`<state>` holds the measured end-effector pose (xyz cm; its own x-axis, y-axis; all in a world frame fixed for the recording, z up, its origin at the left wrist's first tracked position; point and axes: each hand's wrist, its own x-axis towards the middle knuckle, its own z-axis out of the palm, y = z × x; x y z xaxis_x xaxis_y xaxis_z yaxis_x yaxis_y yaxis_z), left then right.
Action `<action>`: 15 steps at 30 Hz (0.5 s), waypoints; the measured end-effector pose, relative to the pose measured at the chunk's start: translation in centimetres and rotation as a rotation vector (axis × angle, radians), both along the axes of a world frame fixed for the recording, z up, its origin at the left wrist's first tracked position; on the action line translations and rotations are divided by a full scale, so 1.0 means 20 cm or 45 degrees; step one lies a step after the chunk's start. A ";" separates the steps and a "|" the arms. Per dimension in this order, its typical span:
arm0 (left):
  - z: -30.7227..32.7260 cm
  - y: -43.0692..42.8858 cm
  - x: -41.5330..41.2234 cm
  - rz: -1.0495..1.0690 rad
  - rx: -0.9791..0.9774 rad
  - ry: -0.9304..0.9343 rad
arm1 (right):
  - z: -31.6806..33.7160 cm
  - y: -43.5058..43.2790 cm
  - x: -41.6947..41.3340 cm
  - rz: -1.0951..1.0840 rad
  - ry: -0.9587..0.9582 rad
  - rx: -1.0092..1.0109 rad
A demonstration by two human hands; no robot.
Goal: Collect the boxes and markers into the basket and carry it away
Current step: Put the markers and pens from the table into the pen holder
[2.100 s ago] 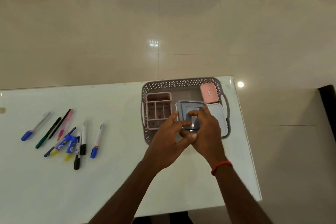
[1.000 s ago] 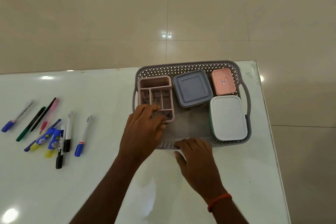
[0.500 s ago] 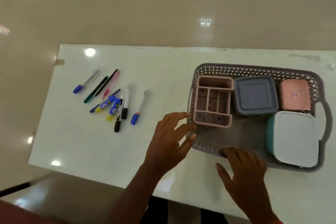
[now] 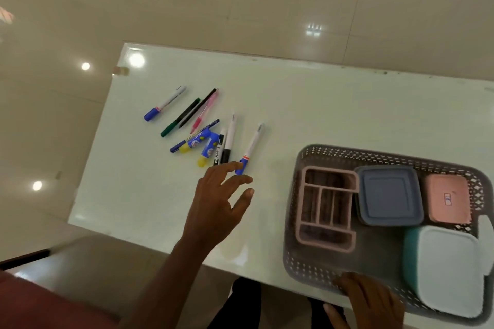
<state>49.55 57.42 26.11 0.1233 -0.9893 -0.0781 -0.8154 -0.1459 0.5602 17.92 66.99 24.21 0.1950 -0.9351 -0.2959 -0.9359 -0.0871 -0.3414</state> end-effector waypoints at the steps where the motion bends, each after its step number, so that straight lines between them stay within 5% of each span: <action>1: -0.01 0.00 0.04 0.014 0.048 -0.016 | 0.02 0.00 0.04 -0.044 -0.042 -0.031; 5: -0.06 -0.02 0.14 0.022 0.411 -0.099 | 0.15 -0.06 0.26 -0.010 -0.257 -0.176; 9: -0.12 -0.06 0.21 -0.097 0.441 -0.271 | 0.25 -0.18 0.59 0.074 -0.532 0.034; 15: -0.18 -0.10 0.23 -0.337 0.570 -0.548 | 0.11 -0.47 1.04 -0.005 -0.285 0.099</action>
<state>54.11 55.37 22.43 -0.0071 -0.8740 -0.4859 -0.9926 -0.0528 0.1094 38.71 57.50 26.49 0.2602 -0.9121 -0.3168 -0.8364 -0.0490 -0.5459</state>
